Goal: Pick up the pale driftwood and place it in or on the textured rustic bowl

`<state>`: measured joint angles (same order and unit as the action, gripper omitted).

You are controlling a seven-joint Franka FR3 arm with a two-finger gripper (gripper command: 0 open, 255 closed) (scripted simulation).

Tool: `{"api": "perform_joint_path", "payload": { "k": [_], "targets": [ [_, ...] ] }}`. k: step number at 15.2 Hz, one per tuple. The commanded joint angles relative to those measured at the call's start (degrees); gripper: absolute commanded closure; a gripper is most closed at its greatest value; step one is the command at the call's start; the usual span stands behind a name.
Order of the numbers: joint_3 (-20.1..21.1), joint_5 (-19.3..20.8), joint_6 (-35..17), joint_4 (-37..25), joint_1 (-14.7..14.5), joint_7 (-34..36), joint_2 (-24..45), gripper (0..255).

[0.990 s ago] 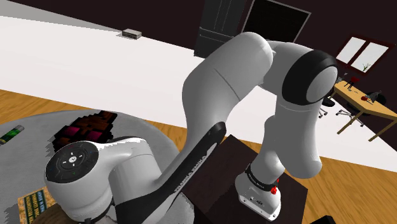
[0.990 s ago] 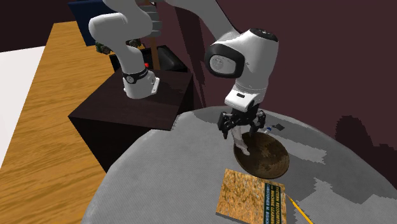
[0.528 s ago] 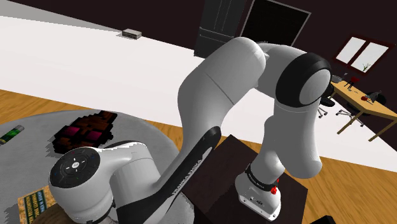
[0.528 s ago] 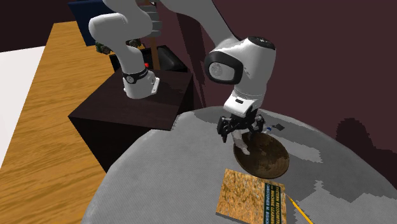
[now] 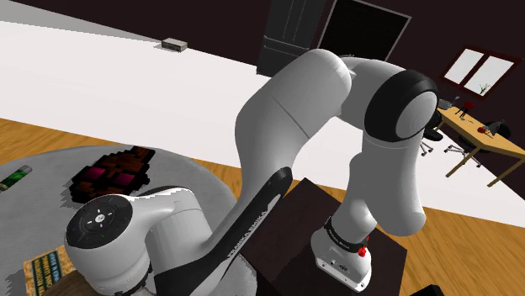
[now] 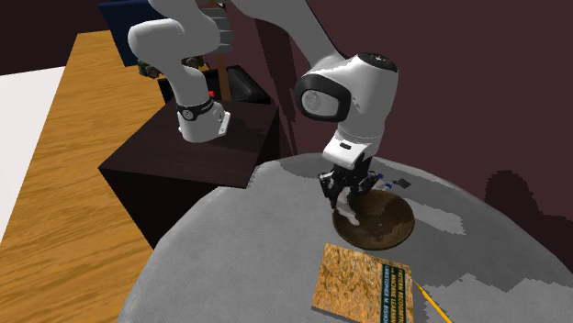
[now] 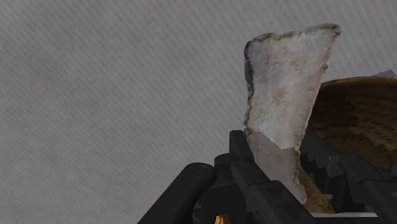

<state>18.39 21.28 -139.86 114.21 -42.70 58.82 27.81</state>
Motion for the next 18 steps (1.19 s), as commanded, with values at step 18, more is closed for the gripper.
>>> {"api": "perform_joint_path", "payload": {
  "k": [18],
  "targets": [
    [2.4,-4.1,6.7,-0.6,1.6,-3.2,-6.5,255]
  ]
}}
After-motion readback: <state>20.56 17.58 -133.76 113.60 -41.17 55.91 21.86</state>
